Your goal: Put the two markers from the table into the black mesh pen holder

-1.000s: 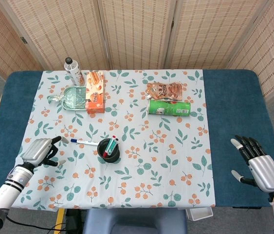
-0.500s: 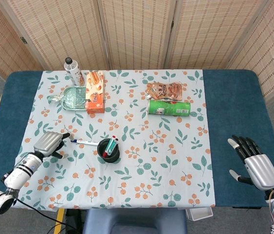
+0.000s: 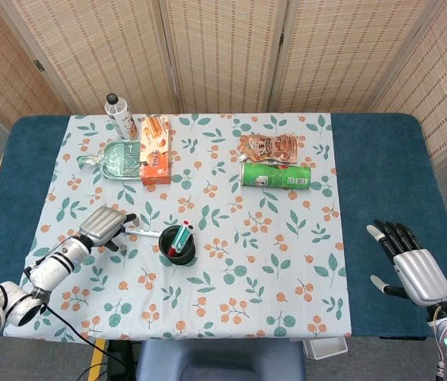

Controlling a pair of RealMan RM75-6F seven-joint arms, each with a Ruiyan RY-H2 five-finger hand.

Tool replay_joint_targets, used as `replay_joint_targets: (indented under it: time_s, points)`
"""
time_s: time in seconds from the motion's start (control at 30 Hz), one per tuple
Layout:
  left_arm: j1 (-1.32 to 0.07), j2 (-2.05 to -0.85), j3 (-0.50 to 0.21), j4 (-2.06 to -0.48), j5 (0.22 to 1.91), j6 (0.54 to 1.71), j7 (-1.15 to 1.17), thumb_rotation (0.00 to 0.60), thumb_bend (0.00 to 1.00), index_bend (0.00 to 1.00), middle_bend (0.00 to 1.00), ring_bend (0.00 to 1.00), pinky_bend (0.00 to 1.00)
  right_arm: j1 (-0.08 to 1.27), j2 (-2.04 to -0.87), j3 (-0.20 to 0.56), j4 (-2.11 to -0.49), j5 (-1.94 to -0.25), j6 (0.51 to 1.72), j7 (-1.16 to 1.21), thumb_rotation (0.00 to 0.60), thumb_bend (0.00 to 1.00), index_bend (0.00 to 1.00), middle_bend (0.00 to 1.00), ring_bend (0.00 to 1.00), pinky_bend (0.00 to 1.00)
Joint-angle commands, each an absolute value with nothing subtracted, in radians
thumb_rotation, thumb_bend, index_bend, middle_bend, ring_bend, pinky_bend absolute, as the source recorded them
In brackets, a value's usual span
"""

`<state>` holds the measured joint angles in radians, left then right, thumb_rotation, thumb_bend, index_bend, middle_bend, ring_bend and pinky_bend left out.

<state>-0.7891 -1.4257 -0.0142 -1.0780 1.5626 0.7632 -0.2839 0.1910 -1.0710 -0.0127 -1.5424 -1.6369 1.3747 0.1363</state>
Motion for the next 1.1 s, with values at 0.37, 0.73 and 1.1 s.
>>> replay_joint_targets:
  time_s: [0.37,0.73,1.1]
  points:
    - [-0.846,-1.501,0.005,-0.962,1.575,0.733,-0.329,0.600,0.23,0.43,0.96,1.00,1.00,0.184,-1.064,-0.009,-1.534,-1.627,1.390,0.155,0.600,0.25,0.00,0.00,0.00,0.00]
    - [-0.864,-1.536,0.039,-0.880,1.597,0.736,-0.403,0.600,0.23,0.47,0.96,1.00,1.00,0.189,-1.067,-0.004,-1.533,-1.617,1.384,0.156,0.600,0.25,0.00,0.00,0.00,0.00]
    - [-0.893,-1.602,0.075,-0.754,1.635,0.745,-0.518,0.600,0.25,0.49,0.96,1.00,1.00,0.193,-1.065,0.004,-1.526,-1.599,1.374,0.167,0.600,0.25,0.00,0.00,0.00,0.00]
